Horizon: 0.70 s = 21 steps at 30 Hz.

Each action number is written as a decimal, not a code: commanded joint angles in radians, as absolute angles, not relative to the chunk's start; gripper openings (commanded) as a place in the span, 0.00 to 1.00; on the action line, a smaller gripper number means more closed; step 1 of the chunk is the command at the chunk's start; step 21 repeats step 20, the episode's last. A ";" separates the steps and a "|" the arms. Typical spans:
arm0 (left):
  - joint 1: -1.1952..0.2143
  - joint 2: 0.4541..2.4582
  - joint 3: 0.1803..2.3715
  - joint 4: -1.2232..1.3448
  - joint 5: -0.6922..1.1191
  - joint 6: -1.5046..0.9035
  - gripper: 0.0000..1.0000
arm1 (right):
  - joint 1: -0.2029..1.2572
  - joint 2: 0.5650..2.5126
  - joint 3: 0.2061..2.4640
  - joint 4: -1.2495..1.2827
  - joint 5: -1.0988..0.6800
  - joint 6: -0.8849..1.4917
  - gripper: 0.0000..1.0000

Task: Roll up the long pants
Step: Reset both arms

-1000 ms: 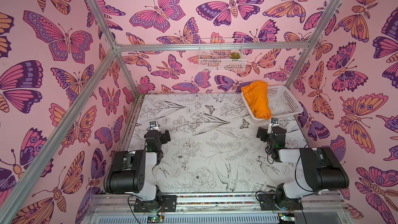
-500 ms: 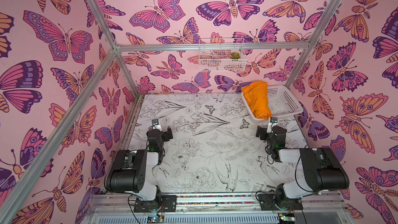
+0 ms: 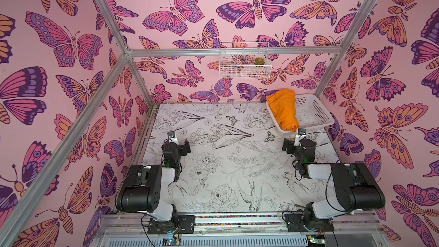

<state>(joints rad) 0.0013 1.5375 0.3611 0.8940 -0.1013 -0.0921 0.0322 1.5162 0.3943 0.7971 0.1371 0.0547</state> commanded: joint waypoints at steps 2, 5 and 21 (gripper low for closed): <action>-0.002 1.544 0.364 0.914 -0.090 -0.084 0.99 | 0.025 1.509 0.414 0.788 0.130 0.055 0.99; -0.003 1.543 0.364 0.914 -0.131 -0.009 0.99 | 0.026 1.509 0.414 0.787 0.129 0.054 0.99; -0.003 1.544 0.364 0.914 -0.131 -0.011 0.99 | 0.025 1.504 0.407 0.795 0.129 0.055 0.99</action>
